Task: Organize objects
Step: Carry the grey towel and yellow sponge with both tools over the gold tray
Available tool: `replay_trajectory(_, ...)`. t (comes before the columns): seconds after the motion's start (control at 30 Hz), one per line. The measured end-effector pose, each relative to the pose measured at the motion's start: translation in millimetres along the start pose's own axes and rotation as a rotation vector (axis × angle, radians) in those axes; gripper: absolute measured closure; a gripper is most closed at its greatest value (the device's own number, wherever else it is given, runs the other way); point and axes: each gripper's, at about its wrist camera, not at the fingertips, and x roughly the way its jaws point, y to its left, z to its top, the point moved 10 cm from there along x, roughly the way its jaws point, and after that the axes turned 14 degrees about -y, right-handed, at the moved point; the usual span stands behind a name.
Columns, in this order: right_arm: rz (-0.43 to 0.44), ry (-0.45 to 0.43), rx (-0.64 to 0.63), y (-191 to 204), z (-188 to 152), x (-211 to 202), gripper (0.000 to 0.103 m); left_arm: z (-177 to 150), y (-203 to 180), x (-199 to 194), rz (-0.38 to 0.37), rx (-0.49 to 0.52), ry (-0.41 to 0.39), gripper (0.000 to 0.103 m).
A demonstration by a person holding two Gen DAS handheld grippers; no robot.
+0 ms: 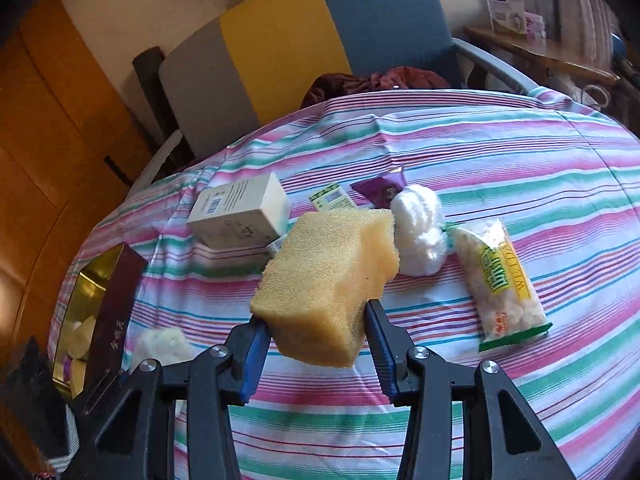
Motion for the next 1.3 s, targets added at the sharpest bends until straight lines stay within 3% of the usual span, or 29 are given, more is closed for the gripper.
replay_trajectory(0.27,0.03,-0.044,-0.058,16.6,2.8,-7.2,0.056,4.4,0.2,-60.3,-0.064,0.014,-0.045,0.054)
replay_trajectory(0.5,0.05,-0.044,-0.093,26.3,-0.4,-5.9,0.056,22.4,32.8,-98.8,-0.035,-0.028,-0.101,0.054)
replay_trajectory(0.7,0.101,-0.093,-0.118,40.2,3.9,-14.2,0.056,33.5,81.5,-121.7,0.041,-0.094,-0.125,0.054)
replay_trajectory(1.03,0.121,-0.145,-0.18,56.2,7.0,-20.0,0.056,5.1,163.3,-117.2,0.158,-0.2,0.009,0.053)
replay_trajectory(1.3,0.173,-0.159,-0.221,77.1,0.1,-23.2,0.056,-27.1,198.6,-108.6,0.255,-0.18,0.132,0.052)
